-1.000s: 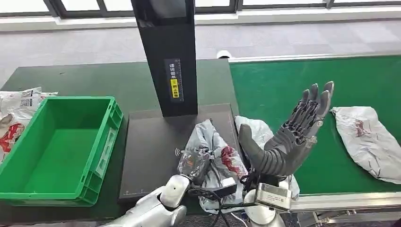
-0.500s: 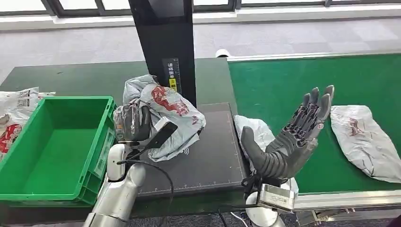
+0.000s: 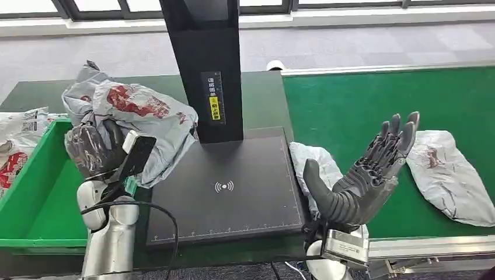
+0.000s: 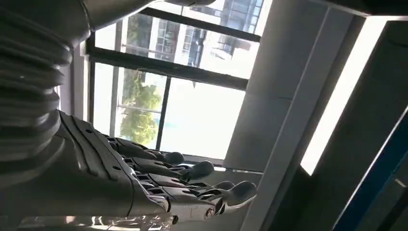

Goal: Moved the parcel from conveyor to table for the left to box.

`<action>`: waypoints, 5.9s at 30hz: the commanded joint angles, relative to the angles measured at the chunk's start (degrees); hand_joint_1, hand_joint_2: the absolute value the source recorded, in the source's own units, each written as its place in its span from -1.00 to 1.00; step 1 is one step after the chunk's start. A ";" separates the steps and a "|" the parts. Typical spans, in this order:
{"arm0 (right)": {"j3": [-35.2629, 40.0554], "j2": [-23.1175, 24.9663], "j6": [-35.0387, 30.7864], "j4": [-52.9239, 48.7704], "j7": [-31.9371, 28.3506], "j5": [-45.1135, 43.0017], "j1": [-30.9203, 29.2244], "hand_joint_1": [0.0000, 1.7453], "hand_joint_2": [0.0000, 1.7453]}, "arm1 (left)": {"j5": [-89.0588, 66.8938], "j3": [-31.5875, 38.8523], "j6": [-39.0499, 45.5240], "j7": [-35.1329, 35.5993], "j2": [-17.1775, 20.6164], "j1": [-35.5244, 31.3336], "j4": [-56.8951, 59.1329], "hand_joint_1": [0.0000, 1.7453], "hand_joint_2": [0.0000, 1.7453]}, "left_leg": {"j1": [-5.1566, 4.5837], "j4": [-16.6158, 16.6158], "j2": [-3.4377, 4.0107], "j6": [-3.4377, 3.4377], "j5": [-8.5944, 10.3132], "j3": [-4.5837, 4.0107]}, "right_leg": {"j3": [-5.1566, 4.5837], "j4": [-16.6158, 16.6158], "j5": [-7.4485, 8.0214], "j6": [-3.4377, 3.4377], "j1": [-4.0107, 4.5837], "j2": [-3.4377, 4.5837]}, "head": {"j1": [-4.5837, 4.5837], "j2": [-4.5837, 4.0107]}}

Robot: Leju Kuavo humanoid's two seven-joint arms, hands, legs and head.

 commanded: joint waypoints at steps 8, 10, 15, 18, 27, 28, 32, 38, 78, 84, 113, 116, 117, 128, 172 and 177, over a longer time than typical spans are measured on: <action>-1.64 1.88 0.13 0.57 0.02 -0.12 3.32 -1.00 1.00 | -2.11 17.14 -0.22 -1.26 0.48 -2.83 -0.51 1.00 1.00 | 0.02 -0.09 -0.04 0.00 0.03 0.03 | 0.02 -0.08 0.00 -0.05 0.05 -0.09 | 0.00 0.00; -1.64 1.88 0.13 0.57 0.02 -0.12 3.32 -1.00 1.00 | -2.11 17.14 -0.22 -1.26 0.48 -2.83 -0.51 1.00 1.00 | 0.02 -0.11 -0.04 0.01 0.03 0.04 | 0.04 -0.11 0.01 -0.05 0.05 -0.09 | 0.00 0.00; -1.64 1.88 0.13 0.57 0.02 -0.12 3.32 -1.00 1.00 | -2.11 17.14 -0.22 -1.26 0.48 -2.83 -0.51 1.00 1.00 | 0.02 -0.03 -0.06 0.00 0.01 0.00 | 0.01 -0.04 -0.01 -0.03 0.03 -0.08 | 0.00 0.00; -0.81 1.88 0.13 1.56 0.02 -0.19 3.34 -1.00 1.00 | -3.83 19.79 -0.22 0.58 0.48 -3.03 0.26 1.00 1.00 | 0.04 -0.11 -0.04 0.00 0.03 0.02 | 0.03 -0.12 0.03 -0.07 0.05 -0.09 | 0.00 0.00; 0.67 1.88 0.13 3.65 0.02 -0.10 2.19 -1.00 1.00 | -8.44 32.55 -0.22 0.76 2.36 -6.85 11.99 1.00 1.00 | 0.00 -0.25 0.01 -0.02 0.08 0.17 | 0.13 -0.19 0.06 -0.09 0.03 -0.04 | 0.00 0.00; 0.73 1.88 0.13 3.82 0.02 -0.07 2.07 -1.00 1.00 | -8.54 34.83 -0.22 -0.39 2.14 -7.31 12.09 1.00 1.00 | 0.00 -0.30 0.04 -0.02 0.11 0.16 | 0.11 -0.24 0.10 -0.10 0.04 -0.02 | 0.00 0.00; 0.85 1.88 0.13 4.61 0.02 -0.05 1.92 -1.00 1.00 | -9.09 38.42 -0.22 -3.02 1.32 -8.16 9.61 -1.00 1.00 | 0.01 -0.16 0.09 -0.01 0.03 0.07 | 0.03 -0.13 0.04 -0.07 0.04 0.02 | 0.00 0.00; 0.10 1.88 0.13 5.04 0.02 0.02 1.91 -1.00 1.00 | -6.54 42.84 -0.22 -7.20 1.15 -10.65 10.70 -1.00 1.00 | 0.05 -0.12 0.02 0.00 0.02 0.01 | 0.03 -0.13 0.03 -0.07 0.09 -0.03 | 0.00 0.00; -23.90 1.88 0.13 26.30 10.03 21.35 -5.56 -1.00 1.00 | 49.10 0.13 -0.22 -25.02 0.48 7.35 -16.71 -1.00 1.00 | 0.02 -0.07 -0.43 0.01 0.07 -0.01 | 0.08 -0.16 -0.01 -0.04 0.09 -0.50 | -0.04 0.00; -24.67 1.88 0.13 23.99 23.65 34.69 -3.06 -1.00 1.00 | 47.03 -3.15 -0.22 -25.02 0.48 8.22 -14.20 -1.00 1.00 | -0.02 -0.15 -0.42 0.03 0.06 -0.03 | 0.12 -0.17 -0.02 -0.06 0.00 -0.54 | 0.00 0.00; -31.30 -2.53 16.37 41.65 21.47 16.41 -4.06 -1.00 1.00 | 48.34 1.60 -0.22 -25.02 0.48 9.11 -11.27 -1.00 1.00 | -0.02 -0.30 -0.21 0.04 0.07 0.01 | 0.12 -0.33 0.05 -0.08 0.02 -0.35 | 0.00 0.00; -33.61 -3.31 15.37 43.65 22.86 17.92 -3.93 -1.00 1.00 | 48.87 2.23 -0.22 -25.02 0.48 8.82 -11.03 -1.00 1.00 | -0.02 -0.31 -0.32 0.05 0.09 0.02 | 0.17 -0.35 0.03 -0.07 0.02 -0.46 | 0.00 0.00; -33.61 -3.31 15.37 43.65 22.86 17.92 -3.93 -1.00 1.00 | 48.87 2.23 -0.22 -25.02 0.48 8.82 -11.03 -1.00 1.00 | -0.03 -0.17 -0.34 0.03 0.03 -0.07 | 0.07 -0.19 -0.03 -0.06 -0.01 -0.44 | 0.00 0.00; -36.34 -4.23 14.21 48.22 27.43 23.13 -5.75 -1.00 1.00 | 49.28 3.32 -0.22 -25.02 0.48 9.02 -11.72 -1.00 1.00 | -0.02 -0.12 -0.24 0.02 0.01 -0.13 | -0.04 -0.14 -0.02 -0.07 0.01 -0.35 | 0.00 0.00; -38.33 -2.06 7.76 44.75 18.63 18.34 -5.10 1.00 1.00 | 46.91 3.10 -0.22 -25.02 0.48 8.64 -11.99 -1.00 1.00 | -0.04 -0.07 -0.26 0.01 0.01 -0.21 | -0.12 -0.06 -0.05 -0.08 -0.03 -0.38 | 0.00 0.00; -38.33 -2.06 7.76 44.75 18.63 18.34 -5.10 1.00 1.00 | 46.91 3.10 -0.22 -25.02 0.48 8.64 -11.99 -1.00 1.00 | -0.01 -0.14 -0.21 0.02 0.01 -0.15 | -0.07 -0.15 -0.02 -0.10 0.01 -0.36 | 0.00 0.00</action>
